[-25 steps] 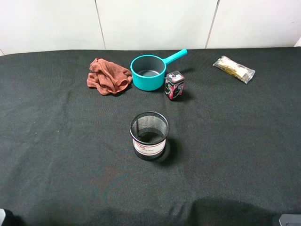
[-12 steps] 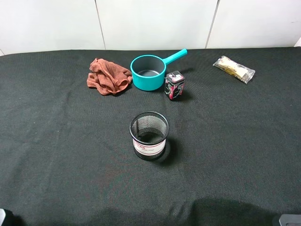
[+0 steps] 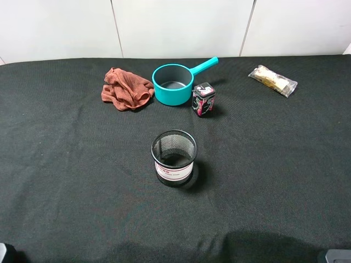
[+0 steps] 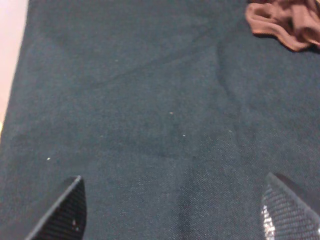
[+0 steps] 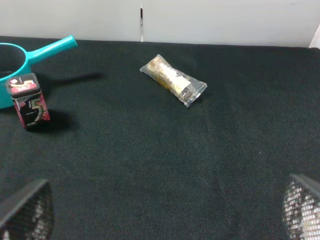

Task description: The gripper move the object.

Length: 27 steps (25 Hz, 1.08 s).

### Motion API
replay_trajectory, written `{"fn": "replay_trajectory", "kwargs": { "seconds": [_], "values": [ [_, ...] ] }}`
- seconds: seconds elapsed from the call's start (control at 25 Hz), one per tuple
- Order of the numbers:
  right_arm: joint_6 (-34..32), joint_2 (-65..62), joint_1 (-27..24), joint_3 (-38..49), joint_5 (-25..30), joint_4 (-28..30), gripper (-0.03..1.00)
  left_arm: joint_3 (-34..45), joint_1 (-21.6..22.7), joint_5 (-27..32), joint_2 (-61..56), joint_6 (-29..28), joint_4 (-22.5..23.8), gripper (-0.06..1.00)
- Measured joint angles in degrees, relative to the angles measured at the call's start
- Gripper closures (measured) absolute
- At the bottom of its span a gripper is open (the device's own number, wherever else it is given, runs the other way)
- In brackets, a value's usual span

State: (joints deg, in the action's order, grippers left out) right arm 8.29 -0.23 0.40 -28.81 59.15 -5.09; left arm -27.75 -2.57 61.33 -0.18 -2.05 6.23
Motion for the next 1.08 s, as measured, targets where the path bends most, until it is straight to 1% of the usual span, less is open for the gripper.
{"fn": "replay_trajectory", "kwargs": {
  "seconds": [0.24,1.08],
  "values": [
    [0.0,0.0,0.0,0.0,0.0,0.0,0.27,0.0,0.0,0.0,0.0,0.9,-0.51,0.24],
    [0.0,0.0,0.0,0.0,0.0,-0.16,0.27,0.0,0.0,0.0,0.0,0.95,-0.51,0.24]
  ]
}}
